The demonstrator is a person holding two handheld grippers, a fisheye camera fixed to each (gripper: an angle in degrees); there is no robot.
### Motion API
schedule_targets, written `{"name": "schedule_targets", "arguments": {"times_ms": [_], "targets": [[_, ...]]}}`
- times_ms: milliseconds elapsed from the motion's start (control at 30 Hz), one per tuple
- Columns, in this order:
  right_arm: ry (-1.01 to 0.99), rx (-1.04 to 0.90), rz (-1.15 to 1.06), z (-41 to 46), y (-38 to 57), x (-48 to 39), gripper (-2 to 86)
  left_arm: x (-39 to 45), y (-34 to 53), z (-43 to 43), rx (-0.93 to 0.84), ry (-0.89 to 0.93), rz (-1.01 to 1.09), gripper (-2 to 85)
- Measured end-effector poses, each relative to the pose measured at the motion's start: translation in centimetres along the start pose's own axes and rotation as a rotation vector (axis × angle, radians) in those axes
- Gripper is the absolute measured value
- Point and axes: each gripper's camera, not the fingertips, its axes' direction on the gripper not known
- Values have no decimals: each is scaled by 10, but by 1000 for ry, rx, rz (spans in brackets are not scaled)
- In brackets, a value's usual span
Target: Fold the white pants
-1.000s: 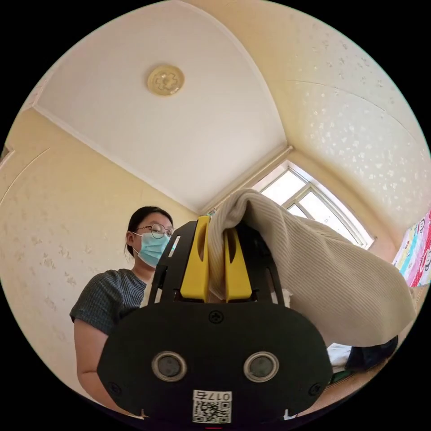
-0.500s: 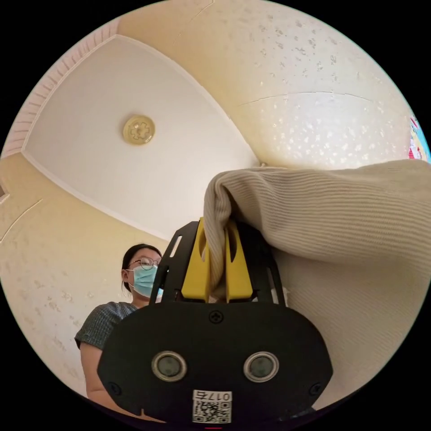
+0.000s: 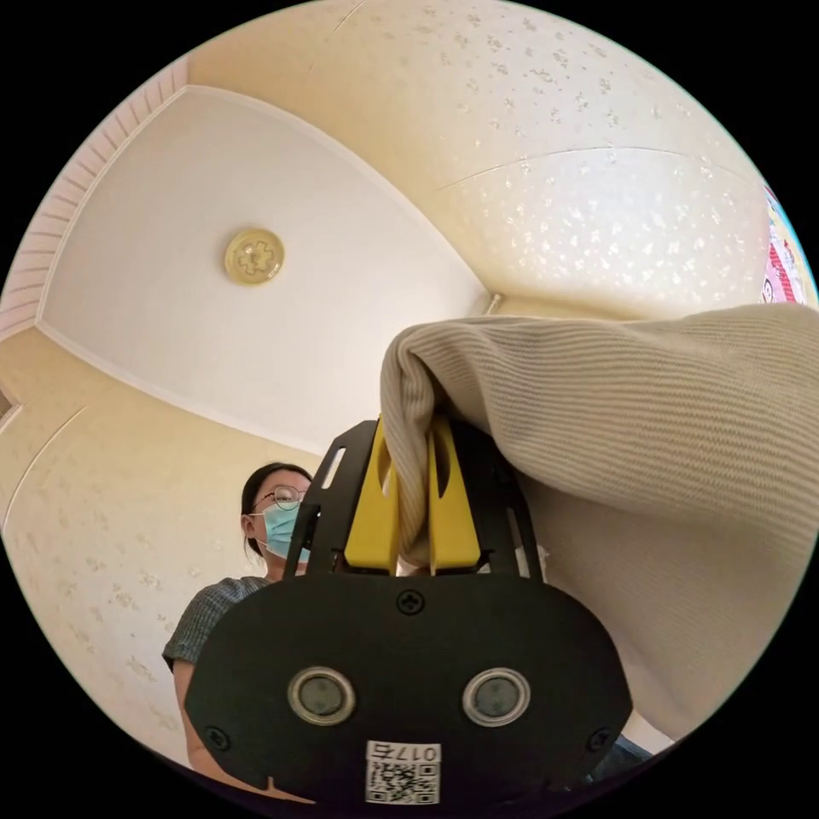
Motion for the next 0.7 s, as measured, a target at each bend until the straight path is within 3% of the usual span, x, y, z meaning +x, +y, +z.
{"name": "schedule_targets", "arguments": {"times_ms": [233,433,567,700], "targets": [[-20,10,18,-5,-5,-1,69,-8,46,-19,123,70,-47,88],[-12,-7,55,0,0,8,70,38,37,36,-50,24,73,103],[-41,48,93,-12,8,19,72,57,35,49,-24,104,103,101],[-54,69,128,-21,19,26,71,60,33,43,14,45,26,132]]}}
